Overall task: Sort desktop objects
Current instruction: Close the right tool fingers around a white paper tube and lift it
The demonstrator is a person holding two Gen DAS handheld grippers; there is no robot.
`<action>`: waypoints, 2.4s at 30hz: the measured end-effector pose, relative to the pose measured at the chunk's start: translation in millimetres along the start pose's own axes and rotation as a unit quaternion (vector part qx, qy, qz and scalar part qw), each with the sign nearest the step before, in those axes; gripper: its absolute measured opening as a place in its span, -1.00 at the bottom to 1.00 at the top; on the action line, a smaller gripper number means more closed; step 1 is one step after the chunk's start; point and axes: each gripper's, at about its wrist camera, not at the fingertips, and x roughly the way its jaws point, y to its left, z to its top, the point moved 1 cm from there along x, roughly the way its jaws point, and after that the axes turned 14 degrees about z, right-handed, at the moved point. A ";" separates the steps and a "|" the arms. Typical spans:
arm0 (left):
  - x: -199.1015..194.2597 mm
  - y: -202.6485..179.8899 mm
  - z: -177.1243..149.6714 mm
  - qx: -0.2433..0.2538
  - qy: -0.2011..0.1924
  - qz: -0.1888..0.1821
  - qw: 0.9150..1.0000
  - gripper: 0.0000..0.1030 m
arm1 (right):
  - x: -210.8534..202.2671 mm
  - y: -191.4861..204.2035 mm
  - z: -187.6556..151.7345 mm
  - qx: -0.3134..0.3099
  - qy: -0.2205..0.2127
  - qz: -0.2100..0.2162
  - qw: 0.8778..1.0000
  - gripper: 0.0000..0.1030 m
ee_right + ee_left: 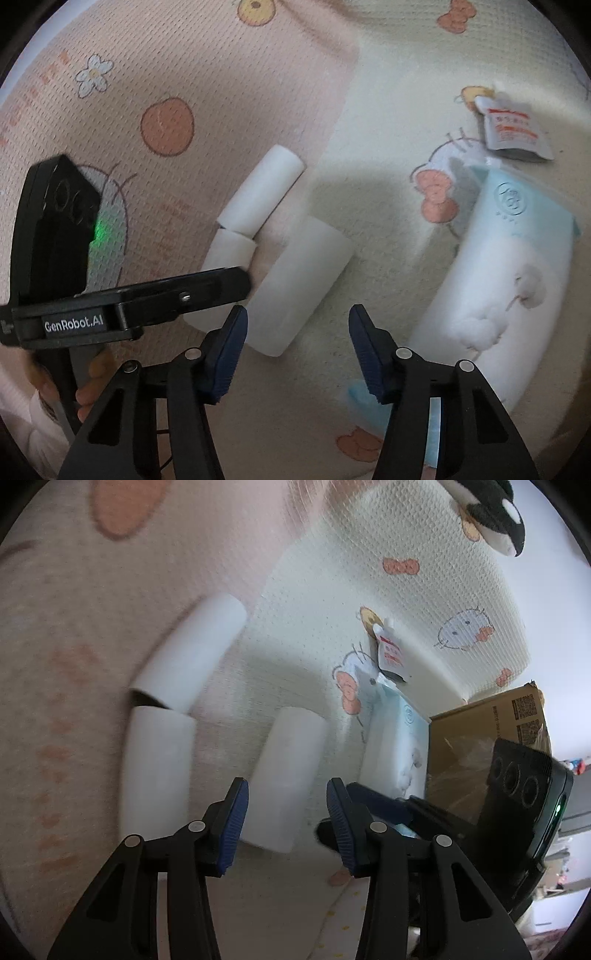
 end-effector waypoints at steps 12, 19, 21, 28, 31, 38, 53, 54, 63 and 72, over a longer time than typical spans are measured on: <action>37.4 -18.6 8.9 0.003 0.053 0.009 0.999 -0.06 | 3.5 -11.2 0.2 0.022 0.003 0.009 1.000 0.05; 36.4 -30.5 -3.4 0.003 0.043 0.021 0.999 -0.06 | 7.8 -9.4 -4.0 0.002 0.018 0.000 1.000 0.05; 32.0 -35.0 -11.4 0.014 0.023 0.028 0.999 -0.11 | 9.0 -8.7 -5.3 -0.005 0.022 -0.006 1.000 0.05; 2.3 -47.5 -26.3 0.049 -0.044 0.032 0.997 -0.29 | 0.5 -6.4 -10.7 -0.025 0.012 0.003 1.000 0.05; -18.6 -57.7 -29.9 0.081 -0.084 0.043 0.992 -0.82 | -7.0 -4.6 -14.2 -0.020 0.003 0.013 1.000 0.05; -17.0 -79.9 -31.2 0.120 -0.091 0.085 0.985 -0.83 | -12.6 24.5 -23.1 -0.125 0.004 -0.030 0.992 -0.34; -3.2 -25.8 -26.4 0.029 -0.029 0.077 0.996 0.09 | 20.3 12.2 -13.1 -0.053 0.029 -0.017 0.998 -0.34; 0.4 -23.6 -26.3 0.025 -0.020 0.070 0.997 0.09 | 23.9 6.8 -10.8 -0.044 0.037 -0.013 0.998 -0.34; 20.6 -6.2 -21.3 0.007 0.017 0.071 0.997 0.11 | 59.1 5.1 -1.9 -0.005 0.050 0.014 0.999 -0.12; 36.3 0.5 -15.3 0.000 0.071 0.059 0.996 0.10 | 86.0 17.5 3.3 -0.017 0.066 0.008 0.998 0.06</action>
